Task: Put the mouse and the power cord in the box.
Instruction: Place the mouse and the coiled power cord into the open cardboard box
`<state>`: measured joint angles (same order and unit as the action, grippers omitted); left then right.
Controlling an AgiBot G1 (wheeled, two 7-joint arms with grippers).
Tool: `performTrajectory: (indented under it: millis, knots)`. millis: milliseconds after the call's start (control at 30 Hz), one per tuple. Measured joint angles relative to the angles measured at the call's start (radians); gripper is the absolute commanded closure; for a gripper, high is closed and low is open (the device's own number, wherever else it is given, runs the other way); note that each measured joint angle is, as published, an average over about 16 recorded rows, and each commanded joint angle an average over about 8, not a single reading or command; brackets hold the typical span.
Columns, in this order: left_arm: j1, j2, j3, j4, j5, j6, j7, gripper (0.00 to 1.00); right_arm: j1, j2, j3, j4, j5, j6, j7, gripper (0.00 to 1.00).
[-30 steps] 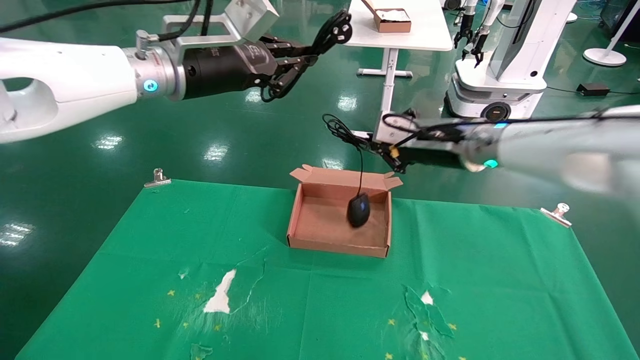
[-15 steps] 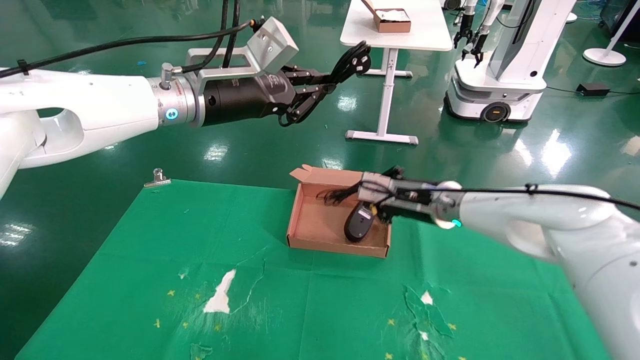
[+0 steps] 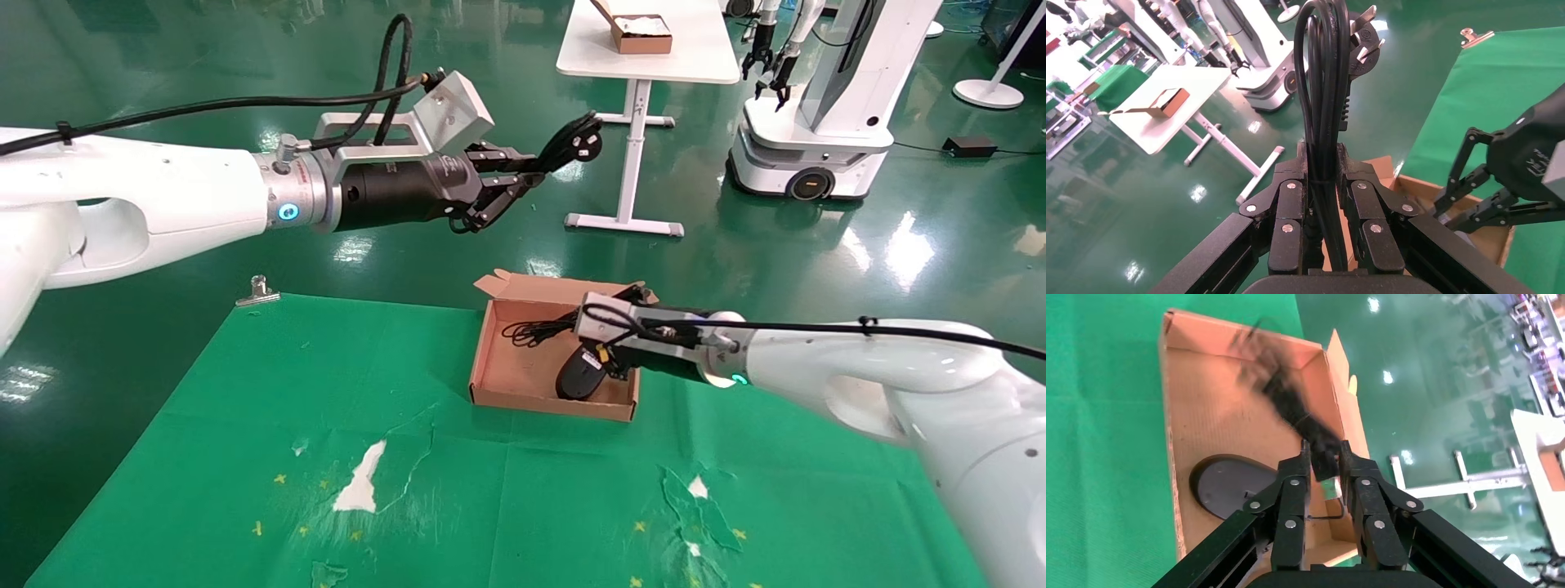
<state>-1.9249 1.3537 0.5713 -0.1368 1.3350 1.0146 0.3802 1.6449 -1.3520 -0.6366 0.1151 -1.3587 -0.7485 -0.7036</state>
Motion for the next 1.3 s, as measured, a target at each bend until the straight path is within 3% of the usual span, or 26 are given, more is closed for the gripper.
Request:
performTrajectory:
  millis: [300,633,1033,1300]
  knots:
    - [0.03,0.006,0.041,-0.07,0.0,-0.013,-0.025,1.0,0.022,0.019,0.013,-0.027,0.034,0.023,-0.02,0.0]
    - [0.088,0.01,0.114,-0.148,-0.008,-0.05,-0.052,1.0,0.117,0.084,0.01,-0.051,0.028,0.006,-0.086,0.0]
    - [0.208,0.019,0.282,-0.271,-0.049,-0.143,-0.11,1.0,0.252,0.196,-0.003,-0.064,0.006,-0.1,-0.137,0.0]
    - [0.263,0.018,0.425,-0.343,-0.081,-0.225,-0.203,1.0,0.327,0.286,-0.012,-0.07,-0.006,-0.224,-0.152,0.0]
